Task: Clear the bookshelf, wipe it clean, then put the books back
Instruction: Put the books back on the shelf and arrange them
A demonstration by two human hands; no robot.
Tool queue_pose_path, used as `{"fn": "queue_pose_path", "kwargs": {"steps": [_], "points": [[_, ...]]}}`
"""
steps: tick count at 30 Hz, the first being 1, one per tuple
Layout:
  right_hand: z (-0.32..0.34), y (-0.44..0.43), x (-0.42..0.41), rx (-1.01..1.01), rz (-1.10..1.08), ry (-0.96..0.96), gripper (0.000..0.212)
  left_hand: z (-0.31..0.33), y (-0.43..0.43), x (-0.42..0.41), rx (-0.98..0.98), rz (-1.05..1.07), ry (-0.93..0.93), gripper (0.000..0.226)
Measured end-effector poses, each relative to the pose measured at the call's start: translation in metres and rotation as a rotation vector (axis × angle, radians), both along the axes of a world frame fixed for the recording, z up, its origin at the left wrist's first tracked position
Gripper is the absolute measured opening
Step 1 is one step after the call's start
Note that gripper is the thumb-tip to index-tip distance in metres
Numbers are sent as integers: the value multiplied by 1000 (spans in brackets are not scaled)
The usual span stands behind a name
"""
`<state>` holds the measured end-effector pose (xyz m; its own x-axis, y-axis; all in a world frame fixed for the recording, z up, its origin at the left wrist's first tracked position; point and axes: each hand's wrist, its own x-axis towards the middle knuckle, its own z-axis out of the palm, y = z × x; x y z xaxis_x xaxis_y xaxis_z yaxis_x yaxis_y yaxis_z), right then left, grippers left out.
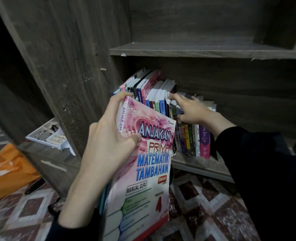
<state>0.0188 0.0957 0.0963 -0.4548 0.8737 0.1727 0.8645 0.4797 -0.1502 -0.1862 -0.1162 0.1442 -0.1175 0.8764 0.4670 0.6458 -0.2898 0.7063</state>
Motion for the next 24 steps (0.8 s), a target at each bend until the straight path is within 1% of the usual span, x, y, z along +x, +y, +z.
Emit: {"fn": "queue_pose_path", "kwargs": {"steps": [2,5,9,13,15,16,18,19,21,24], "points": [[-3,3,5,11,-5,2,76,1,1,0,13,-1,-4,76],[-4,3,8,37,10,34,63,2,3,-1,26,10,-15,75],[-6,2,6,100,14,146,63,1,2,-5,32,39,-26,76],[-11,1,-2,241,-9,269,41,1,1,-5,14,62,-34,78],[-15,-1,-6,223,-29,325,35,0,3,-6,13,69,-43,80],[-20,0,-7,190,-52,305,41,0,3,-6,12,70,-51,81],[-29,2,-7,158,-138,167,57,1,5,-7,16,64,-76,82],[-32,4,-7,157,-179,128,61,2,5,-7,23,59,-85,82],[-35,6,-6,129,-225,135,64,6,7,-6,43,46,-101,82],[-36,7,-5,80,-237,107,67,12,7,-5,75,35,-104,82]]}}
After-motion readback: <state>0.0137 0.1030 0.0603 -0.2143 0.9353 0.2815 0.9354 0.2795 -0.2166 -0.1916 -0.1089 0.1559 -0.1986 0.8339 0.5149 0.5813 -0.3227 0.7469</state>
